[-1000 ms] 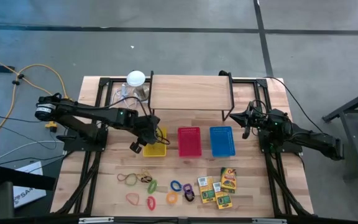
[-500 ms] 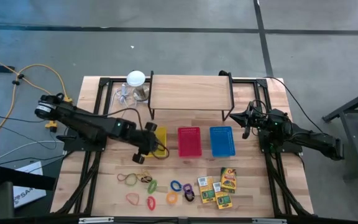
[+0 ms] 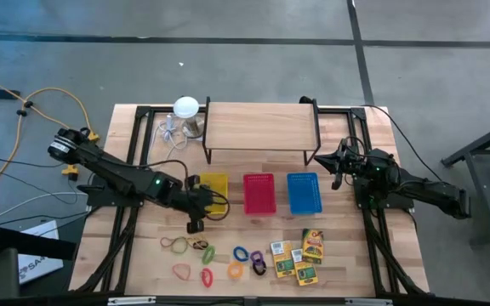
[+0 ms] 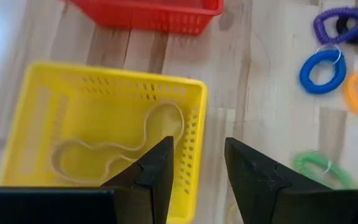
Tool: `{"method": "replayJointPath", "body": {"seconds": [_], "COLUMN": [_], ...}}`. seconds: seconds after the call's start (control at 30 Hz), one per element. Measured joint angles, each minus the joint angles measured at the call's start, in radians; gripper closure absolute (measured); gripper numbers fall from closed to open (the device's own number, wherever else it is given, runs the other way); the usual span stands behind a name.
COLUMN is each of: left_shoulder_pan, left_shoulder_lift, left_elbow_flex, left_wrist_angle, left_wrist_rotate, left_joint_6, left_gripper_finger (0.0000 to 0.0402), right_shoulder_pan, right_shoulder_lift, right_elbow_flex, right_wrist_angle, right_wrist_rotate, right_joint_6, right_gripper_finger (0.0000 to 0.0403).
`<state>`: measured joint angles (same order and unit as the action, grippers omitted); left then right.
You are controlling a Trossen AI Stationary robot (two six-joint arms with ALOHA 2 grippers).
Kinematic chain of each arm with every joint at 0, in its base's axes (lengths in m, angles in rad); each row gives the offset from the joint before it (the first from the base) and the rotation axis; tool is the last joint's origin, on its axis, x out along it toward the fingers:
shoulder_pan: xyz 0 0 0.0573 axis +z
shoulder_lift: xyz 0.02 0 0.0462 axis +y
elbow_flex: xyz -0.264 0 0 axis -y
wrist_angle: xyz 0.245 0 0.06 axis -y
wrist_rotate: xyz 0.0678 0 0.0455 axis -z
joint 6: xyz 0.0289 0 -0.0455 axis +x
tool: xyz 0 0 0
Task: Pick & Place Office Desk Supplies
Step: Put the black rubber band into the yellow bin
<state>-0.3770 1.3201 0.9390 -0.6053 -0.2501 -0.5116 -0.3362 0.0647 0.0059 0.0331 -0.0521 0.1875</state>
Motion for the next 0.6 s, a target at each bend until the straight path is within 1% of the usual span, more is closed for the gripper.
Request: {"method": "replayJointPath", "body": {"seconds": [0.07, 0.13, 0.37, 0.53, 0.6], "left_shoulder_pan": [-0.012, -0.025, -0.069, -0.099, -0.115], "left_shoulder_lift": [0.0, 0.0, 0.022, 0.024, 0.024], "left_elbow_flex": [0.0, 0.0, 0.001, 0.002, 0.002], "left_wrist_angle": [-0.01, -0.022, -0.023, -0.027, -0.053], "left_wrist_rotate": [-0.001, -0.001, 0.015, 0.067, 0.08], "left_joint_6": [-0.044, -0.046, 0.025, 0.042, 0.052], "left_gripper_finger": [0.0265, 0.0265, 0.0265, 0.0265, 0.0265], "right_shoulder_pan": [0.0, 0.0, 0.0, 0.0, 0.0], "right_shoulder_lift": [0.0, 0.0, 0.0, 0.0, 0.0], "right_elbow_flex": [0.0, 0.0, 0.0, 0.0, 0.0], "right_wrist_angle": [0.0, 0.0, 0.0, 0.0, 0.0], "right_wrist_rotate": [0.0, 0.0, 0.0, 0.0, 0.0], "right_joint_6": [0.0, 0.0, 0.0, 0.0, 0.0], "right_gripper_finger": [0.0401, 0.0401, 0.0401, 0.0401, 0.0401]}}
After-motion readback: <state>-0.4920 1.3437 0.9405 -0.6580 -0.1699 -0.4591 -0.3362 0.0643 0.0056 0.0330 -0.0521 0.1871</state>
